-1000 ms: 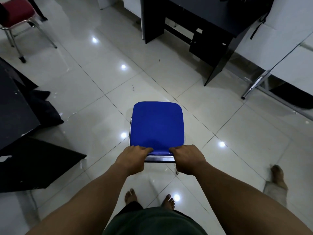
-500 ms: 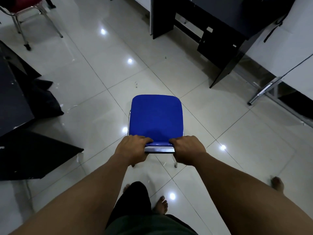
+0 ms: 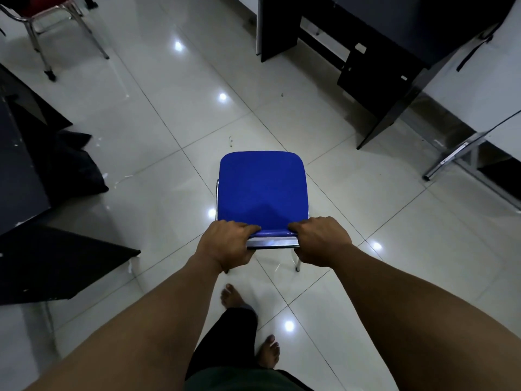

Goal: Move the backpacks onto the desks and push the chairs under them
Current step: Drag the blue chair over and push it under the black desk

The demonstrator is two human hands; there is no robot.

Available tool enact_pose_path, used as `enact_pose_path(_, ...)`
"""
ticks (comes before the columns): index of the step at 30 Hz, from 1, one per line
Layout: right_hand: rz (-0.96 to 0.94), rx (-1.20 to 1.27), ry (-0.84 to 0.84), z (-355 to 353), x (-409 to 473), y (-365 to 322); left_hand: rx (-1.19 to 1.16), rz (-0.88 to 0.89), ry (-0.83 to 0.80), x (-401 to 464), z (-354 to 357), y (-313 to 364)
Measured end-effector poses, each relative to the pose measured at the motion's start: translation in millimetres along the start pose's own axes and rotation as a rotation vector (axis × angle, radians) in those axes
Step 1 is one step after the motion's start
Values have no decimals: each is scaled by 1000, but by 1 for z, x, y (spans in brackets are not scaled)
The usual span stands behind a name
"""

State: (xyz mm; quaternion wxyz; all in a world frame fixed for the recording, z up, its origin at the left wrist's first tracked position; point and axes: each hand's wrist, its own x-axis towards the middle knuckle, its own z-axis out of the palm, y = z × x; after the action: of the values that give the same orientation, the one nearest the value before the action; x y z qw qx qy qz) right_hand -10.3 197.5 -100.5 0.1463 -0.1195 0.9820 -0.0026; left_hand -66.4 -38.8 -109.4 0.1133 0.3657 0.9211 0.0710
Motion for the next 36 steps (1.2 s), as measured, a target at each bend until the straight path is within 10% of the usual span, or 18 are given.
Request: enact_pose_path(36, 38, -7, 40, -51, 173, 86, -11, 60, 47, 164, -51, -99)
